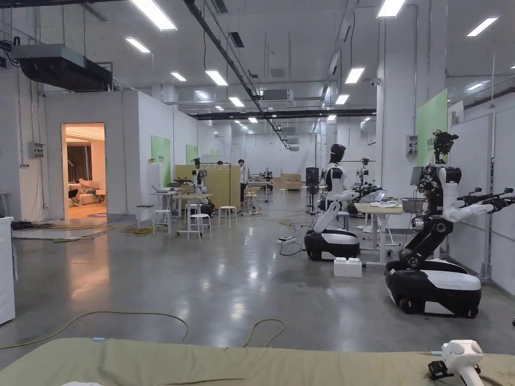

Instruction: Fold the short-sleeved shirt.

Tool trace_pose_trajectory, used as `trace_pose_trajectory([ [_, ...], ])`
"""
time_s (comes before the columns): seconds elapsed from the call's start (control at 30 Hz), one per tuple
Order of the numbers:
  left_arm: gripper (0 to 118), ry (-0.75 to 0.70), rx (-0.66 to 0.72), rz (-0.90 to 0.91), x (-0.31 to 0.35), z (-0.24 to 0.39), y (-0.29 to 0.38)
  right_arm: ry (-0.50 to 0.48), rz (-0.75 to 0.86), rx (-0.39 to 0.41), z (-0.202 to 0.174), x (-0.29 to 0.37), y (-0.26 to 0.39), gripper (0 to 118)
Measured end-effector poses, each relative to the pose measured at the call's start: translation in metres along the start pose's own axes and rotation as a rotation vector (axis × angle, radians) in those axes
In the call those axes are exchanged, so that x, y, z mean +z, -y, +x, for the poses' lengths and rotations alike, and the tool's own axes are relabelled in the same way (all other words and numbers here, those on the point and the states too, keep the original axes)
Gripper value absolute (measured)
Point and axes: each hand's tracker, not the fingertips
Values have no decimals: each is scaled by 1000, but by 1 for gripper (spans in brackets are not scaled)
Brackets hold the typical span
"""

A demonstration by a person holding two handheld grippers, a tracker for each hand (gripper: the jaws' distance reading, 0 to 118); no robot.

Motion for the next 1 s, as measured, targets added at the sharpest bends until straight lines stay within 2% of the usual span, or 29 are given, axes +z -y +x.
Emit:
trace_pose_trajectory([
  [0.17,1,-8,-23,0,4,0,4,21,4,50,-4,2,2,0],
  [0.43,1,33,0,21,13,-4,3,12,8,48,-5,4,3,0],
  [0.5,2,-24,9,23,12,-2,0,12,11,57,-6,5,2,0],
  [0.57,6,-35,-14,28,12,-4,2,17,14,67,-6,6,2,0],
  [0.6,7,5,-50,47,12,-6,5,19,15,71,-7,6,2,0],
  [0.67,7,-29,-86,-5,12,-2,4,20,15,74,-6,6,2,0],
  [0.77,6,39,-50,28,22,-4,6,15,16,69,-7,6,2,0],
  [0.83,6,30,-15,14,20,-5,4,9,13,73,-8,6,3,0],
  [1.0,2,41,-16,28,23,-7,4,5,17,125,-14,8,4,0],
])
